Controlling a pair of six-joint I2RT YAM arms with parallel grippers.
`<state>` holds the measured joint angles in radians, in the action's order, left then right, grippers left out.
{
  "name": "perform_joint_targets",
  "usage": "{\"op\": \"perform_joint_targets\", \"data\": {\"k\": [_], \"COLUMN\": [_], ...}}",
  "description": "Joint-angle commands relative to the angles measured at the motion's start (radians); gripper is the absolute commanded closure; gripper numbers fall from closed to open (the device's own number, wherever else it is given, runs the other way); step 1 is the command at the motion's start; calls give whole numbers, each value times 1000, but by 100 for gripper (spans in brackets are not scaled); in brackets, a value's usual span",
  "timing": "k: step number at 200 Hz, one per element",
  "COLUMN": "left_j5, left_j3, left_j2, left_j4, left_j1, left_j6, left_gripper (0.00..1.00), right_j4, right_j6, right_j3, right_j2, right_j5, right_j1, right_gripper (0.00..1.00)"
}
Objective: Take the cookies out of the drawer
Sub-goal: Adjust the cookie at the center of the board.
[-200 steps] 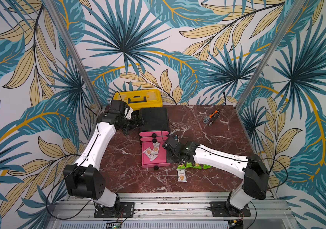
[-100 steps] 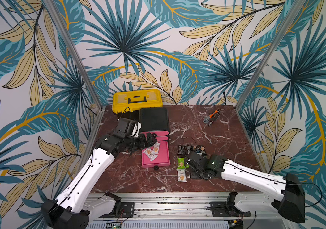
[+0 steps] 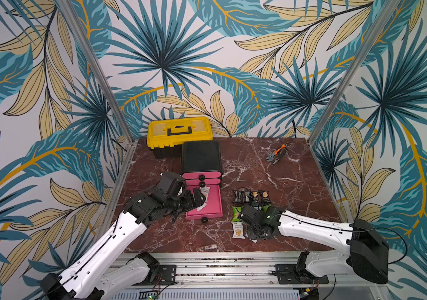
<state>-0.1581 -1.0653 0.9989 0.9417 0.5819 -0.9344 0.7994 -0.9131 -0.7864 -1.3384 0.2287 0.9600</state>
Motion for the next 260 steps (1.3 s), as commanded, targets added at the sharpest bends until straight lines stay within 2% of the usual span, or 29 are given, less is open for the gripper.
{"op": "perform_joint_targets", "data": {"k": [1, 16, 27, 83, 158, 224, 260], "left_j5": [67, 55, 47, 16, 47, 55, 58], "left_j3": [-69, -103, -119, -170, -190, -165, -134], "left_j2": [32, 75, 107, 178, 156, 114, 92], "left_j4": [14, 22, 20, -39, 9, 19, 0], "left_j1": [3, 3, 3, 2, 2, 2, 2], "left_j6": [27, 50, 61, 83, 161, 167, 154], "left_gripper": [0, 0, 0, 0, 0, 0, 0], "right_j4": [-8, -27, -46, -135, -239, -211, -181], "right_j6": [-110, -171, -199, -241, -267, -192, -143], "right_j3": [57, 93, 108, 114, 151, 139, 122], "right_j2": [56, 70, 63, 29, -97, -95, -87], "right_j5": [64, 62, 53, 54, 39, 21, 17], "right_j1": [1, 1, 0, -3, -13, -10, -5], "right_gripper": [61, 47, 41, 36, 37, 52, 54]}}
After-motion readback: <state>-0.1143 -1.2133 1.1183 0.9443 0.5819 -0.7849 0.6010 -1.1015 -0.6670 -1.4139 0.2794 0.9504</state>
